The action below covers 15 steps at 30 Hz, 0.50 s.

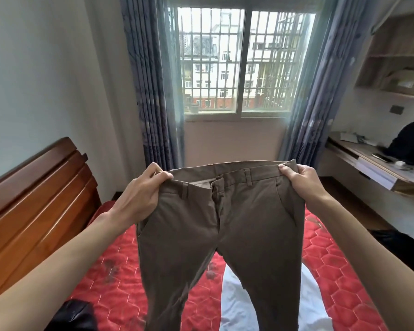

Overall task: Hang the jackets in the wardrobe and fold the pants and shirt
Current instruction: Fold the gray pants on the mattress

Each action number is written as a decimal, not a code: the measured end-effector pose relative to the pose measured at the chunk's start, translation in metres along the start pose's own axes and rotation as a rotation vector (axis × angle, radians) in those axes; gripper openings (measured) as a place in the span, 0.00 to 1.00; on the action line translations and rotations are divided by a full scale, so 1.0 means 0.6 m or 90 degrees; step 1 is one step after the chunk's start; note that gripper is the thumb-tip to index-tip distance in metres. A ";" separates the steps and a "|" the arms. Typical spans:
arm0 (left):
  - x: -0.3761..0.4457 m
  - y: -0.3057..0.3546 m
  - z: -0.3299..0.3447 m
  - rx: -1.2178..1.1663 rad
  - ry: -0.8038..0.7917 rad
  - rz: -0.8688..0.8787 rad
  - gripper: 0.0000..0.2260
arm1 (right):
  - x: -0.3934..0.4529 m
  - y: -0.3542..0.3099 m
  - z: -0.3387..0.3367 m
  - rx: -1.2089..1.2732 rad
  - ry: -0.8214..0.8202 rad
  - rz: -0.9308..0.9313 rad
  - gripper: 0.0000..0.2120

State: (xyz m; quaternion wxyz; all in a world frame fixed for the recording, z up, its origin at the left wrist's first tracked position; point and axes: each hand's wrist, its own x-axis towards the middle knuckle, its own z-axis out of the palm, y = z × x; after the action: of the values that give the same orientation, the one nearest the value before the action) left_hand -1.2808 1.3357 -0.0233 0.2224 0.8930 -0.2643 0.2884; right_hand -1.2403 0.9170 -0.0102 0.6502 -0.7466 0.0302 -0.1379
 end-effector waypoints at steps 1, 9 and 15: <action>0.001 0.005 0.001 -0.006 0.011 0.002 0.12 | 0.001 -0.001 -0.003 -0.002 0.004 0.006 0.10; 0.005 0.026 0.000 0.031 0.002 0.053 0.14 | 0.003 0.010 -0.016 0.003 -0.003 0.061 0.08; 0.019 0.010 0.006 -0.343 0.044 -0.188 0.11 | 0.006 0.002 -0.030 0.013 0.038 0.058 0.07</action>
State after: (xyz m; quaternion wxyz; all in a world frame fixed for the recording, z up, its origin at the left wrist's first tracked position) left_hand -1.2750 1.3252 -0.0176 0.4992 0.8204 -0.1910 0.2029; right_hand -1.2409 0.8985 -0.0088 0.6620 -0.7334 0.0819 -0.1307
